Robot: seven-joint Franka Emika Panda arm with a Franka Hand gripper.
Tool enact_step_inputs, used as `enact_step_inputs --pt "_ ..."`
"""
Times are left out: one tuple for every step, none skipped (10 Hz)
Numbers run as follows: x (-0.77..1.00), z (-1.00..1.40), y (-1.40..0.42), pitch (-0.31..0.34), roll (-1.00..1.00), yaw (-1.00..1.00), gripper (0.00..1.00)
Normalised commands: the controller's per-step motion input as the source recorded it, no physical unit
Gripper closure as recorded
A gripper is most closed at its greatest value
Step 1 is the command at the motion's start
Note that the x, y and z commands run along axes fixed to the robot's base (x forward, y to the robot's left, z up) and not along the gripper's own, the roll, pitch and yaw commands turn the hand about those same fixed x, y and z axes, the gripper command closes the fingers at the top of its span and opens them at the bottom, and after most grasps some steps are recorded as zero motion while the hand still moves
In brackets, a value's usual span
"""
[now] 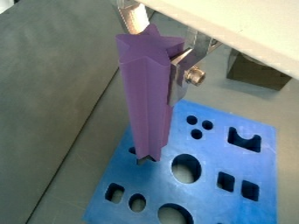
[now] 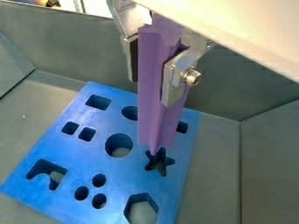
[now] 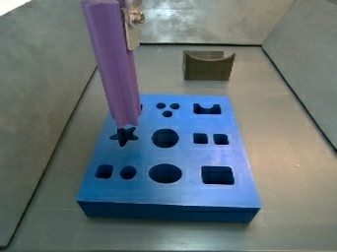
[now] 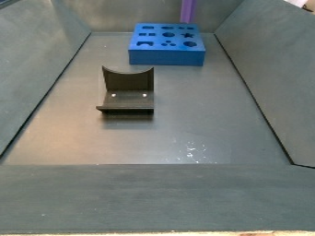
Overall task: Pick up the star object. Move up. Move to above the board. Insert the star object.
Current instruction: Insert the star object.
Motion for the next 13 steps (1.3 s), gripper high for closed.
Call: enact_step_inputs --pt "0.00 -0.83 0.14 -0.067 0.07 0.48 1.00" --pt "0.00 0.00 0.00 0.000 0.01 0.00 1.00" --pt "0.00 -0.47 -0.01 -0.033 0.09 0.31 1.00" --pt "-0.05 -0.45 -0.18 -0.074 0.11 0.53 1.00" --pt "0.02 0.00 0.00 0.000 0.00 0.00 1.00" --pt "0.19 -0.59 0.00 0.000 0.03 0.14 1.00" --pt "0.25 -0.92 0.15 -0.001 0.00 0.45 1.00" --pt "0.11 -0.47 0.12 0.000 0.00 0.49 1.00" --pt "0.04 -0.02 0.00 0.000 0.00 0.09 1.00" --pt "0.00 -0.18 0.00 0.000 0.03 0.09 1.00" --pt "-0.17 -0.24 -0.24 -0.020 0.00 0.08 1.00" --pt "-0.03 -0.21 -0.19 0.000 0.00 0.01 1.00" --pt "-0.10 -0.33 -0.14 -0.013 0.00 0.03 1.00"
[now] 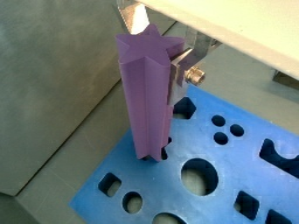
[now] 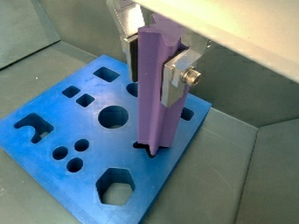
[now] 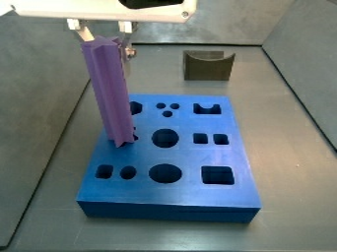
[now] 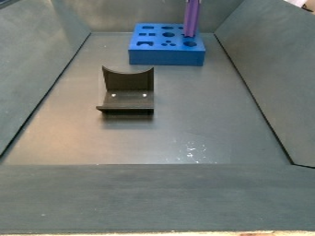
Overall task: Pick up the star object. Move up. Move to above the board. Insert the star object.
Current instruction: Insert the star object.
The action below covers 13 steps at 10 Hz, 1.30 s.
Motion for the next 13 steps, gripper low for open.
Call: enact_step_inputs --pt "0.02 -0.46 0.00 0.000 0.00 0.11 1.00" --pt "0.35 -0.31 0.35 0.021 0.00 0.41 1.00" --pt "0.19 -0.23 0.27 0.027 0.00 0.45 1.00" --pt "0.00 0.00 0.00 0.000 0.00 0.13 1.00" --pt "0.00 -0.03 0.00 0.000 0.00 0.01 1.00" --pt "0.00 -0.16 0.19 -0.061 0.02 0.45 1.00" --pt "-0.03 -0.19 0.36 -0.077 0.00 0.81 1.00" --pt "-0.02 -0.03 -0.01 0.000 0.00 0.00 1.00" --pt "-0.21 -0.58 -0.17 -0.164 0.00 0.03 1.00" --pt "-0.28 -0.94 -0.17 -0.153 0.00 0.08 1.00" --pt "-0.31 -0.99 -0.15 -0.140 0.03 0.03 1.00" --pt "-0.06 -0.89 -0.19 -0.201 0.06 0.00 1.00" --pt "0.19 -0.81 0.00 -0.186 0.07 0.00 1.00"
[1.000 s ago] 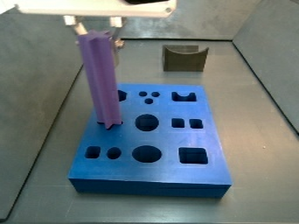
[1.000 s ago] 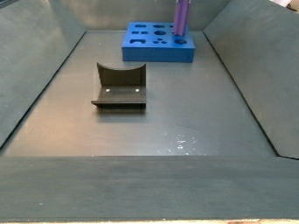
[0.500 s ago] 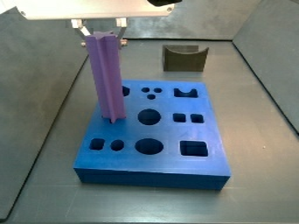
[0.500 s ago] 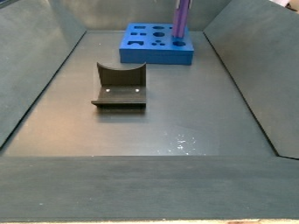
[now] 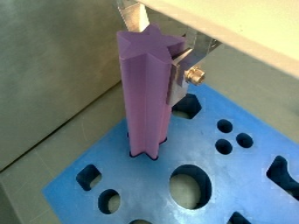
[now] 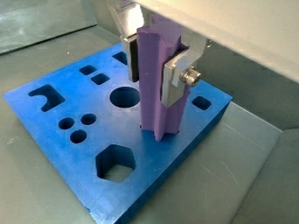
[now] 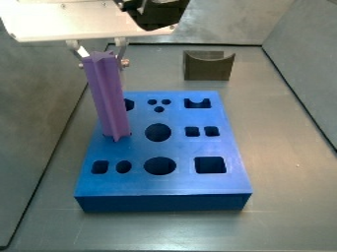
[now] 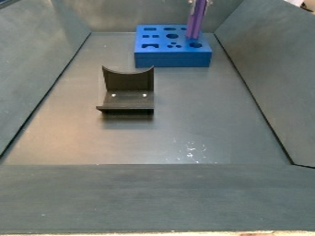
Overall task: Pick up the star object. Move up. Move to above the board. Insert the star object.
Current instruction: Insert the star object.
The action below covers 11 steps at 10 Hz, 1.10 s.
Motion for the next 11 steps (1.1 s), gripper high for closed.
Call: enact_step_inputs --pt "0.30 -0.59 0.10 -0.147 0.03 0.00 1.00" --pt "0.49 -0.18 0.41 -0.030 0.00 0.00 1.00" --pt "0.33 -0.05 0.36 -0.076 0.08 0.15 1.00" --pt "0.00 0.00 -0.05 -0.123 0.17 -0.01 1.00" --pt "-0.18 -0.52 -0.22 -0.297 0.24 -0.13 1.00" --pt "-0.19 -0.48 -0.25 -0.291 0.28 -0.19 1.00" --pt "-0.17 -0.31 -0.25 -0.316 0.36 -0.19 1.00" --pt "0.00 0.00 -0.01 0.000 0.01 -0.04 1.00" --pt "0.05 -0.29 0.00 0.000 0.00 0.00 1.00" --pt "0.21 -1.00 0.00 0.000 0.15 -0.01 1.00" --pt "0.29 -0.98 -0.01 0.000 0.21 -0.05 1.00"
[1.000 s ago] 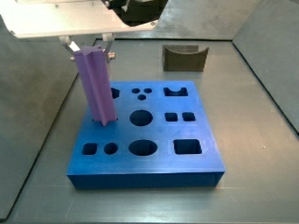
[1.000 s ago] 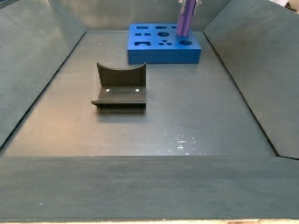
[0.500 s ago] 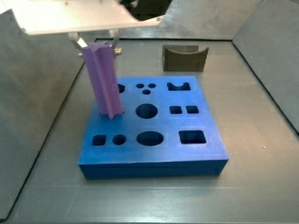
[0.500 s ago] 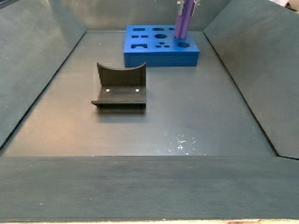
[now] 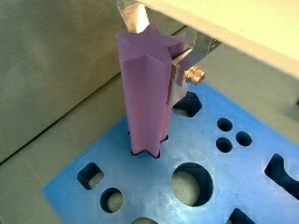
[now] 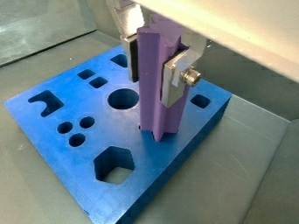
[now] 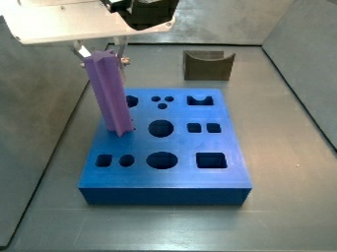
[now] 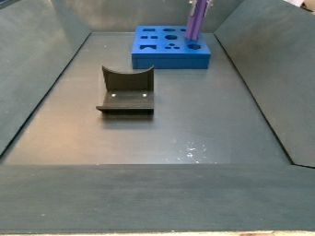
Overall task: Pick up the star object. Move up. Move to above the board. Insert the star object.
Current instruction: Insert the star object.
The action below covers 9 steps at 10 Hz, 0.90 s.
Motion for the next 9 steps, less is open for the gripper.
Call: enact_step_inputs --pt "0.27 -1.00 -0.05 -0.007 0.17 -0.04 1.00" --pt "0.24 -1.00 -0.03 -0.019 0.17 0.00 1.00" --pt "0.18 -1.00 -0.11 -0.016 0.12 0.00 1.00" --pt "0.50 -1.00 -0.45 -0.004 0.14 -0.41 1.00" --pt "0.49 -1.00 -0.43 0.000 0.18 -0.42 1.00" --pt "0.35 -0.93 -0.42 0.004 0.21 -0.37 1.00" --pt "0.09 0.02 0.00 0.027 0.01 -0.02 1.00" --pt "0.08 -0.46 0.00 0.000 0.06 0.00 1.00" --pt "0.53 -0.77 0.00 0.137 0.22 -0.41 1.00"
